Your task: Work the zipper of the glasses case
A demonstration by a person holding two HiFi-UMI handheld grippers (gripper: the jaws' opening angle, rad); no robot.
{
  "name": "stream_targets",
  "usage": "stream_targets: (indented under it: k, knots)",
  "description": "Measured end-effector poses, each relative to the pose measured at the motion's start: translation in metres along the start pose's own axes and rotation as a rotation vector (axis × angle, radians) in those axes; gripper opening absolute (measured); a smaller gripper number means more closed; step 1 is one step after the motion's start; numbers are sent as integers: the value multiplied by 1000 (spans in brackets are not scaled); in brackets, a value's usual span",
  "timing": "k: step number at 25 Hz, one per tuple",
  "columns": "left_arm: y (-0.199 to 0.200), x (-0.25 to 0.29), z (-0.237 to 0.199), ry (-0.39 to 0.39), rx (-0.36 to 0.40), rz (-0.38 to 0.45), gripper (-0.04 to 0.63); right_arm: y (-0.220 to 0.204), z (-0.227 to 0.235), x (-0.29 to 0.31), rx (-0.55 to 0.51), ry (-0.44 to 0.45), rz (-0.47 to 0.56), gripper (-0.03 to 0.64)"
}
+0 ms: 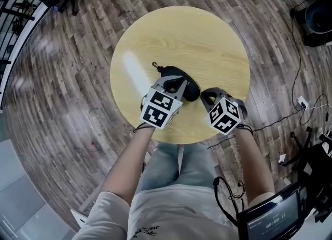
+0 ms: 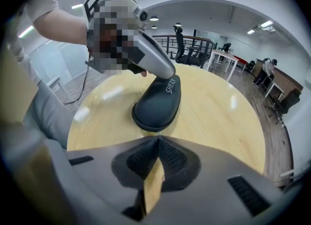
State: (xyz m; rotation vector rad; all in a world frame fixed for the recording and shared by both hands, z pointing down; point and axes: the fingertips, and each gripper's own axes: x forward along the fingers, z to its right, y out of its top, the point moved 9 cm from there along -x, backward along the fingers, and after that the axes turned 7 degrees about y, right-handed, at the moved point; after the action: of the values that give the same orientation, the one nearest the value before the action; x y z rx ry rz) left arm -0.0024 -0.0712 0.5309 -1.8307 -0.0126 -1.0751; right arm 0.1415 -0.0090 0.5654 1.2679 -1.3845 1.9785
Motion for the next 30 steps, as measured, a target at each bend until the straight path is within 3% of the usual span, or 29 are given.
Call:
stream_targets:
  k: [8, 14, 19, 25, 30]
  knots:
    - [1, 18, 4, -1, 45, -50, 11, -1, 13, -2, -37, -14, -3, 1]
    - [2, 20, 1, -13, -12, -18, 8, -5, 6, -5, 35, -19, 17, 0]
    - [3, 22, 1, -15, 16, -25, 8, -3, -17, -4, 150, -32, 60, 0]
    - [0, 21, 1, -9, 35, -9, 8, 5, -39, 7, 387, -69, 167, 1]
    - [-3, 19, 1, -9, 19, 2, 8, 14, -48, 17, 469, -95, 195, 1]
